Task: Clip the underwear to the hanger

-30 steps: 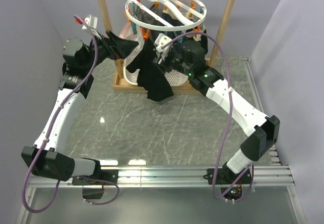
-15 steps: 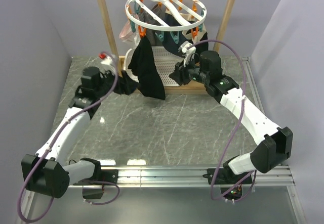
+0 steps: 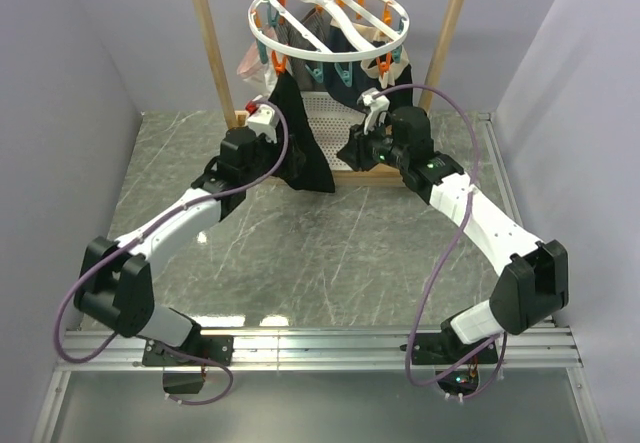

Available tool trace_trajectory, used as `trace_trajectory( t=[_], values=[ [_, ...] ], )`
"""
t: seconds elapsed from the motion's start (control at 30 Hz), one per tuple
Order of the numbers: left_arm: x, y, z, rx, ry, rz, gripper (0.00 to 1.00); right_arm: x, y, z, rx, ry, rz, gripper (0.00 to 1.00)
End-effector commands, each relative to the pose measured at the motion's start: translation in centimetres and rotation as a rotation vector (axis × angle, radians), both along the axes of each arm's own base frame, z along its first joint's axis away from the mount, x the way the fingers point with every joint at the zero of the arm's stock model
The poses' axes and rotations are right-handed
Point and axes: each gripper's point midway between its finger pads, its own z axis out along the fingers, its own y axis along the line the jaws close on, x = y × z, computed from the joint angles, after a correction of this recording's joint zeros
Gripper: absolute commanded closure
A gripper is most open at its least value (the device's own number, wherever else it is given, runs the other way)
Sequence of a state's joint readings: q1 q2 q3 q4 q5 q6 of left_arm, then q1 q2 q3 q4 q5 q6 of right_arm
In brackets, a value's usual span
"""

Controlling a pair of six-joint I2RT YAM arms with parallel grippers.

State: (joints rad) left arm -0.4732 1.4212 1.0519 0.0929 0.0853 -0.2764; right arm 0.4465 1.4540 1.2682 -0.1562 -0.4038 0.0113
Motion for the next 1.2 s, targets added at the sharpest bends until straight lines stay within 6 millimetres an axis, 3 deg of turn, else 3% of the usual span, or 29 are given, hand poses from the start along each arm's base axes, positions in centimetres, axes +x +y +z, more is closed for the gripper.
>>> trace_trajectory(
  t=[0.0, 0.1, 0.13, 0.23, 0.27, 0.3, 0.47, 0.67, 0.8, 0.83, 0.87, 1.03, 1.17],
  values=[
    [2.5, -0.3, 3.5, -0.051, -0.092, 0.075, 0.19, 0.9, 0.2, 1.4, 0.069, -0.024, -0.011, 0.65],
    [3.2, -0.6, 3.3, -0.047, -0.094, 0.074, 0.34, 1.3, 0.6, 1.2, 0.089, -0.002, -0.001, 0.65],
    [3.2, -0.5, 3.5, -0.044, -0.096, 0.075, 0.53, 1.5, 0.7, 0.9, 0.095, 0.009, -0.001, 0.65],
    [2.4, 0.4, 3.9, -0.019, -0.109, 0.074, 0.95, 1.8, 1.3, 0.7, 0.122, 0.024, 0.018, 0.65],
    [1.9, 0.7, 4.1, 0.001, -0.122, 0.052, 1.00, 1.9, 1.6, 0.7, 0.133, 0.033, 0.025, 0.65],
    [1.1, 0.9, 5.0, 0.001, -0.147, 0.025, 1.00, 2.1, 1.9, 0.3, 0.139, 0.050, 0.033, 0.65],
    [-2.5, 1.2, 5.0, 0.092, -0.191, -0.171, 1.00, 1.6, 3.8, -0.9, 0.237, 0.205, 0.103, 0.55],
    [-5.2, 3.6, 6.4, 0.183, -0.285, -0.298, 1.00, 1.5, 5.5, -1.6, 0.393, 0.362, 0.148, 0.41],
    [-7.4, 3.8, 7.7, 0.216, -0.371, -0.428, 1.00, 0.7, 6.4, -2.3, 0.528, 0.527, 0.223, 0.34],
    [-7.5, 4.1, 7.8, 0.225, -0.391, -0.435, 1.00, 0.9, 6.5, -1.2, 0.596, 0.553, 0.234, 0.33],
    [-7.6, 4.2, 8.1, 0.229, -0.407, -0.440, 1.00, 0.8, 6.4, -1.6, 0.626, 0.583, 0.234, 0.32],
    [-7.9, 3.5, 8.5, 0.184, -0.360, -0.492, 1.00, -0.3, 6.8, 0.3, 0.769, 0.607, 0.336, 0.32],
    [-7.7, 3.2, 9.0, 0.145, -0.357, -0.487, 1.00, -0.9, 6.9, -0.6, 0.751, 0.558, 0.364, 0.30]
  ],
)
